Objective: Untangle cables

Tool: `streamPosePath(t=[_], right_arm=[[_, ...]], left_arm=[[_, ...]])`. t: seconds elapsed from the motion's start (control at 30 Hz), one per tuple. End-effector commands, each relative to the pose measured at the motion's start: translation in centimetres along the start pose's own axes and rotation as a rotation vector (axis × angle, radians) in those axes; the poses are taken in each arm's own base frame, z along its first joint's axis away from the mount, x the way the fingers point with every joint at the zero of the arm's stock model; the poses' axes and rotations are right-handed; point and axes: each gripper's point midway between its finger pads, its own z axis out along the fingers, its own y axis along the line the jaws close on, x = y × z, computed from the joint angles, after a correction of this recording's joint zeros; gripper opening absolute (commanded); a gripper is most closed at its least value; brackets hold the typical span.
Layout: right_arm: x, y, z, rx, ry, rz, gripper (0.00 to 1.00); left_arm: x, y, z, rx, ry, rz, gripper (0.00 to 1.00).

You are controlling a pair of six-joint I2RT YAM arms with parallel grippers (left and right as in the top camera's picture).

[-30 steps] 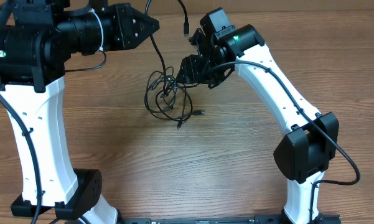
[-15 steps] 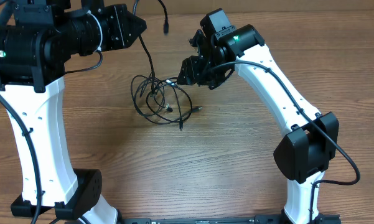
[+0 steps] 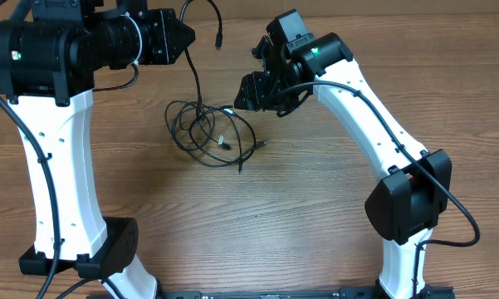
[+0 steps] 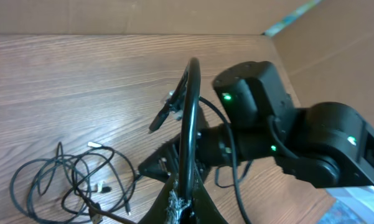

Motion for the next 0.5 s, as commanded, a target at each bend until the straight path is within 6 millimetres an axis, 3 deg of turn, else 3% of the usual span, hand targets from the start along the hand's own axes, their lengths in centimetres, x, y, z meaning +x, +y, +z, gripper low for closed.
streamPosePath(t=[0.0,0.27,0.47], right_arm=[[-0.3,0.0,1.8,0.001,0.007,0.086,0.64],[-0.7,1.4,4.4,-0.092,0.049,0.47,0.59],[-1.4,2.9,5.9,-0.132,0.043,0.553,0.6]], left_arm=[[-0.2,-2.0,-0.7,0.089,-0.016,0.047,0.04],[-0.8,-2.4,-0.9,0.112,-0.039,0.029,0.04],[-0.9,-2.4,-0.9,0.111,-0.041,0.02,0.04]])
